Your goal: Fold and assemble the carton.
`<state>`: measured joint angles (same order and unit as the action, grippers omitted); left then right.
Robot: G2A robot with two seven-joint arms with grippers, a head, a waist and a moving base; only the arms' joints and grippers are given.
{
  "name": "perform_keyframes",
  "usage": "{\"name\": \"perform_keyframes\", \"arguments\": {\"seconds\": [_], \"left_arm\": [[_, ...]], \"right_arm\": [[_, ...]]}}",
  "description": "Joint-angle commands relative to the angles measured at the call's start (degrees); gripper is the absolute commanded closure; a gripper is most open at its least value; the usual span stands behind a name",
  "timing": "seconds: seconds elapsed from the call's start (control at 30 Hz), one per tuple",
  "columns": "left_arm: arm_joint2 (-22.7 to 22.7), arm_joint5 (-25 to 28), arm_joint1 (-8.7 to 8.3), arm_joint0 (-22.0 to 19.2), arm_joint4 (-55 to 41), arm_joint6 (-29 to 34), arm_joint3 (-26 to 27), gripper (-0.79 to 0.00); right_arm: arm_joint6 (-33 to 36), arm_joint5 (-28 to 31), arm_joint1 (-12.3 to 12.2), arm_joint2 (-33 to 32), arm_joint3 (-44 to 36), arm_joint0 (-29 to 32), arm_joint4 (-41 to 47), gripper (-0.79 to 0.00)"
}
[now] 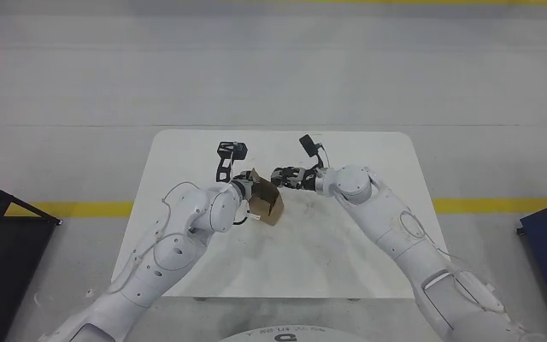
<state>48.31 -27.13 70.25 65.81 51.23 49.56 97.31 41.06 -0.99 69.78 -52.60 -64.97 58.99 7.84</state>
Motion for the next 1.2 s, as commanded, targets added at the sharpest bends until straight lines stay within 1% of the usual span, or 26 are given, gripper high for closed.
{"name": "perform_keyframes", "arguments": {"seconds": [0.0,0.1,0.13,0.17,0.2,0.33,0.43,0.47,0.53,0.6,0.67,0.73,0.8,0.9,1.0,1.07,1.17], "left_arm": [[0.27,-0.2,0.02,0.25,0.33,0.1,0.33,0.0],[0.97,-0.44,-0.06,0.92,0.81,0.48,1.06,0.0],[1.31,-0.47,-0.1,1.2,0.88,0.62,1.42,-0.145],[1.66,-0.49,-0.17,1.53,1.11,0.72,1.78,-0.372],[2.05,-0.4,-0.25,1.91,1.22,0.74,2.33,-0.785],[4.61,1.63,-0.75,4.26,-0.06,0.52,4.56,-0.785],[7.84,4.99,-1.3,6.55,-2.91,-0.27,5.85,-0.785],[9.07,7.27,-1.47,7.48,-5.32,-0.46,6.36,-0.785],[12.69,13.47,-1.91,9.47,-12.36,-0.94,6.5,-0.785],[17.04,18.56,-2.52,11.84,-17.79,-1.52,5.58,-0.785],[21.64,22.09,-3.18,14.12,-22.35,-1.12,3.9,-0.785],[25.29,23.99,-3.72,16.36,-26.01,-0.14,1.83,-0.785],[27.7,24.09,-4.14,17.37,-28.86,2.6,-0.67,-0.785],[27.09,22.67,-4.62,15.95,-26.75,9.5,-3.93,-0.785],[22.78,24.11,-4.77,13.11,-18.87,13.45,-5.55,-0.785],[19.61,24.82,-4.6,11.02,-13.84,13.3,-6.07,-0.785],[16.15,27.05,-4.01,9.52,-12.95,10.09,-5.84,-0.785]], "right_arm": [[-0.76,0.08,-0.05,-0.4,-0.37,0.38,-0.08,0.0],[-1.56,0.06,-0.15,-1.13,-0.83,0.87,-0.01,0.0],[-1.7,0.17,-0.19,-1.37,-0.97,1.0,-0.01,0.0],[-1.81,0.22,-0.22,-1.58,-1.07,1.15,0.01,0.0],[-1.78,0.26,-0.25,-1.77,-1.21,1.28,0.02,0.0],[-1.56,0.39,-0.37,-2.4,-1.63,1.71,0.01,0.0],[-1.53,0.25,-0.4,-2.69,-1.84,1.87,-0.13,0.0],[-1.54,0.26,-0.39,-2.78,-1.89,1.94,-0.11,0.0],[-1.43,0.26,-0.39,-2.92,-1.96,2.0,-0.09,0.0],[-0.85,0.62,-0.42,-3.2,-2.06,2.1,0.23,0.0],[0.02,1.23,-0.51,-3.56,-2.17,2.3,0.55,0.0],[0.77,1.56,-0.58,-3.79,-2.33,2.49,0.66,0.0],[1.42,1.5,-0.58,-3.56,-2.67,2.58,0.14,0.0],[1.7,1.13,-0.44,-2.99,-2.93,2.49,-0.42,0.0],[1.57,0.87,-0.28,-2.66,-2.81,2.27,-0.58,0.0],[1.55,0.8,-0.2,-2.53,-2.65,2.14,-0.68,0.0],[1.26,0.92,-0.09,-2.46,-2.56,2.11,-0.73,0.0]]}}
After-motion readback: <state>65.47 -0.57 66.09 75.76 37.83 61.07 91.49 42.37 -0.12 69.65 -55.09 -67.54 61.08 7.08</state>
